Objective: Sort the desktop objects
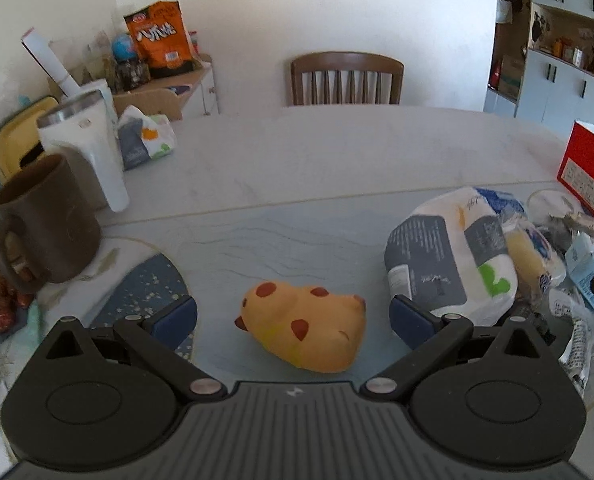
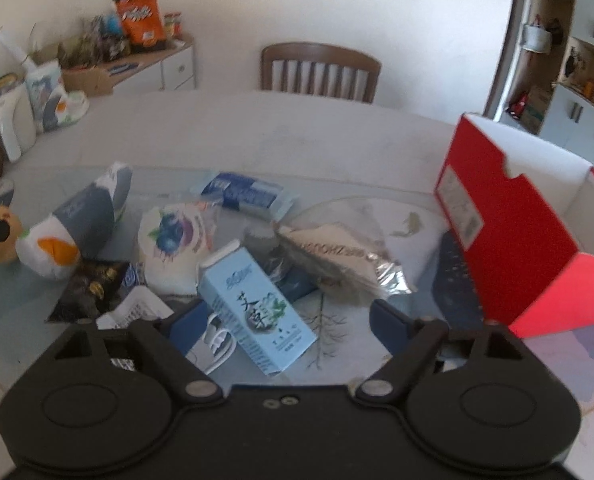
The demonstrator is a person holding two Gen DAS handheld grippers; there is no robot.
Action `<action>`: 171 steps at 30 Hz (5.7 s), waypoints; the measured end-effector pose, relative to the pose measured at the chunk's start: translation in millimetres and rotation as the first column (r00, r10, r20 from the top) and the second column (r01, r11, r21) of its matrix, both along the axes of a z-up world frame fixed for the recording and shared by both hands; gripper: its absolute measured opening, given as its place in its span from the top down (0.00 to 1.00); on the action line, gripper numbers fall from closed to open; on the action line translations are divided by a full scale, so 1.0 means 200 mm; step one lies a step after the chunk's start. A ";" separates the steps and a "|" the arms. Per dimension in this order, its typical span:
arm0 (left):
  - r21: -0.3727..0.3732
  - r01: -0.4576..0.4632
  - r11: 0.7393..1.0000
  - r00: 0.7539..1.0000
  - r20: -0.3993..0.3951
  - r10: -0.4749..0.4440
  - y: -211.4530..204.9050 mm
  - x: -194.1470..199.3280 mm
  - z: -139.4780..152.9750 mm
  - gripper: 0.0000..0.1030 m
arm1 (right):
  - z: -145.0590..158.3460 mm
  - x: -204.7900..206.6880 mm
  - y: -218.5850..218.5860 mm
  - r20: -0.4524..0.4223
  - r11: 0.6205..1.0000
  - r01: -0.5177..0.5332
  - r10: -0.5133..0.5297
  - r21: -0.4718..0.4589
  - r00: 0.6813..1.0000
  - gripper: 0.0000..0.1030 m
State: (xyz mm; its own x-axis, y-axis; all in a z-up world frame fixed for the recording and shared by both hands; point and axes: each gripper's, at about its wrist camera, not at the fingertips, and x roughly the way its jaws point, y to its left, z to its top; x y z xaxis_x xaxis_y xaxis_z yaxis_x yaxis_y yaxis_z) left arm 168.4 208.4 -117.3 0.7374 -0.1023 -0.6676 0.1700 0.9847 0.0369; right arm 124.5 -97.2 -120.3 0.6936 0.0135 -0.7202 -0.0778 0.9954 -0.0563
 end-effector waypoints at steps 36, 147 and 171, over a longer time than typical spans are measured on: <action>-0.052 -0.005 0.999 0.999 -0.047 0.003 0.01 -0.16 0.08 0.36 | 0.05 -0.06 -0.10 -0.033 0.998 -0.020 0.022 0.054 0.999 0.73; 0.104 0.637 0.764 0.762 -0.231 -0.604 -2.67 0.38 0.13 0.36 | 0.07 0.49 -1.77 -0.221 0.988 0.098 -0.070 0.116 0.973 0.73; 0.200 0.703 0.683 0.693 -0.408 -0.594 -2.79 0.43 0.04 0.35 | 0.01 0.59 -1.74 -0.332 0.989 0.118 -0.082 0.090 0.940 0.71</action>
